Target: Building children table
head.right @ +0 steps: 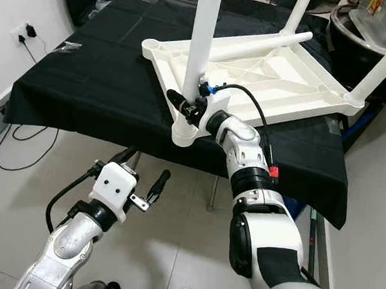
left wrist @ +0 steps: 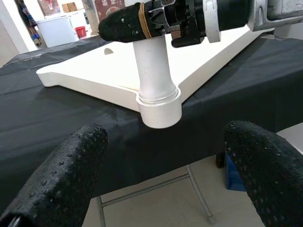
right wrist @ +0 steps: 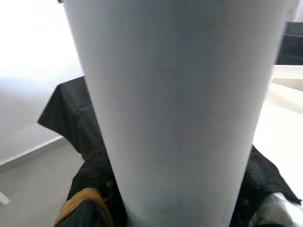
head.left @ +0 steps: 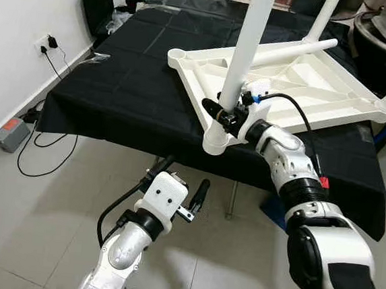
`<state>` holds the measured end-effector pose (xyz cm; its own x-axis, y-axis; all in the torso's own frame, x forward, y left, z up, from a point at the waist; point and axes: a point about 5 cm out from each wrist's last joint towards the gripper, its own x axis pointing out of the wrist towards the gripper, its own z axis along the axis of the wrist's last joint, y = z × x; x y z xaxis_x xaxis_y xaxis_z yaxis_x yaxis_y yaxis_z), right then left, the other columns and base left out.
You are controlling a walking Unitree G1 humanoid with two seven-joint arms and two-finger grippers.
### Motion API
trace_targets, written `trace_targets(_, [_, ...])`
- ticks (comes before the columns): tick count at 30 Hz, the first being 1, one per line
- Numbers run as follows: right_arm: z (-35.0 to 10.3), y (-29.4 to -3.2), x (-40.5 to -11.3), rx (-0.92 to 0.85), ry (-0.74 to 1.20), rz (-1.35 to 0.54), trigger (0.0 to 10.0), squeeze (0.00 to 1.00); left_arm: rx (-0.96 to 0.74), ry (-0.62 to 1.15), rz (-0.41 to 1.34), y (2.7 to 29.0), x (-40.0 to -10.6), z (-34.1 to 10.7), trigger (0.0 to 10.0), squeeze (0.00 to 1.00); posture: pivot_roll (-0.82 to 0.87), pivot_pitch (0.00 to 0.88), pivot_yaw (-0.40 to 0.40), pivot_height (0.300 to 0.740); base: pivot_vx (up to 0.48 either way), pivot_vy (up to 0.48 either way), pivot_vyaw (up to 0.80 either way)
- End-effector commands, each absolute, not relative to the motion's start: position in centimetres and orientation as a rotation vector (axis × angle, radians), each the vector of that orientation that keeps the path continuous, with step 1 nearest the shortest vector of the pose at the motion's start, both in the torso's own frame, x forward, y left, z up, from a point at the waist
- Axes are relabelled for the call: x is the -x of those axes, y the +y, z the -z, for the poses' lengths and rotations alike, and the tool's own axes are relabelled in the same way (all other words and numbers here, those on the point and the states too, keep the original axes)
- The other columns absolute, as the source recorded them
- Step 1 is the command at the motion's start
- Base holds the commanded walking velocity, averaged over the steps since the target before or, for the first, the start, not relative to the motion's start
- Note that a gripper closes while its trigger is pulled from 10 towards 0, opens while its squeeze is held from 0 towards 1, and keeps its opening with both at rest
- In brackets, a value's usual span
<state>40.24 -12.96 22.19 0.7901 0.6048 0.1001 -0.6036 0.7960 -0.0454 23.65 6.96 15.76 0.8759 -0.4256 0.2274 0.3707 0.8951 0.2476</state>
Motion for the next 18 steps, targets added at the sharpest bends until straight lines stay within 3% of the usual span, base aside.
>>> trace_targets(1, [-22.2, -14.0, -40.4, 0.005, -0.118, -0.570, 0.0, 0.00, -0.209, -0.267, 0.416, 6.9, -23.6, -15.6, 10.0, 0.00, 0.18, 0.179, -0.075, 0.740, 0.000, 0.000, 0.00])
trace_targets(6, [-21.8, -15.2, -40.5, 0.003, -0.112, -0.429, 0.0, 0.00, -0.210, -0.266, 0.416, 7.0, -23.6, -15.5, 10.0, 0.00, 0.17, 0.178, -0.070, 0.740, 0.000, 0.000, 0.00])
trace_targets(7, [-21.6, -15.8, -40.6, 0.006, -0.104, -0.357, 0.0, 0.00, -0.210, -0.266, 0.417, 7.0, -23.6, -15.5, 10.0, 0.00, 0.17, 0.178, -0.070, 0.740, 0.000, 0.000, 0.00])
trace_targets(8, [-21.1, -17.6, -40.7, -0.001, -0.071, -0.113, 0.0, 0.00, -0.212, -0.266, 0.419, 7.0, -23.6, -15.5, 10.0, 0.00, 0.17, 0.178, -0.068, 0.740, 0.000, 0.000, 0.00])
trace_targets(9, [-21.1, -17.6, -40.7, -0.001, -0.071, -0.113, 0.0, 0.00, -0.212, -0.266, 0.419, 7.0, -23.6, -15.5, 10.0, 0.00, 0.17, 0.178, -0.068, 0.740, 0.000, 0.000, 0.00])
trace_targets(10, [-20.7, -19.0, -40.6, -0.003, -0.046, 0.072, 0.0, 0.00, -0.213, -0.266, 0.420, 7.0, -23.7, -15.5, 10.0, 0.00, 0.17, 0.178, -0.065, 0.740, 0.000, 0.000, 0.00])
trace_targets(12, [-20.7, -19.0, -40.6, -0.003, -0.046, 0.072, 0.0, 0.00, -0.213, -0.266, 0.420, 7.0, -23.7, -15.5, 10.0, 0.00, 0.17, 0.178, -0.065, 0.740, 0.000, 0.000, 0.00])
trace_targets(13, [-20.3, -20.0, -40.3, -0.027, -0.029, 0.235, 0.0, 0.00, -0.215, -0.266, 0.423, 7.0, -23.7, -15.5, 10.0, 0.00, 0.16, 0.177, -0.063, 0.740, 0.000, 0.000, 0.00])
trace_targets(14, [-20.3, -20.0, -40.3, -0.027, -0.029, 0.235, 0.0, 0.00, -0.215, -0.266, 0.423, 7.0, -23.7, -15.5, 10.0, 0.00, 0.16, 0.177, -0.063, 0.740, 0.000, 0.000, 0.00])
trace_targets(16, [-20.5, -20.0, -39.5, -0.069, -0.031, 0.463, 0.0, 0.00, -0.219, -0.266, 0.428, 7.0, -23.8, -15.5, 10.0, 0.00, 0.17, 0.174, -0.063, 0.740, 0.000, 0.000, 0.00])
trace_targets(18, [-20.5, -20.0, -39.5, -0.069, -0.031, 0.463, 0.0, 0.00, -0.219, -0.266, 0.428, 7.0, -23.8, -15.5, 10.0, 0.00, 0.17, 0.174, -0.063, 0.740, 0.000, 0.000, 0.00])
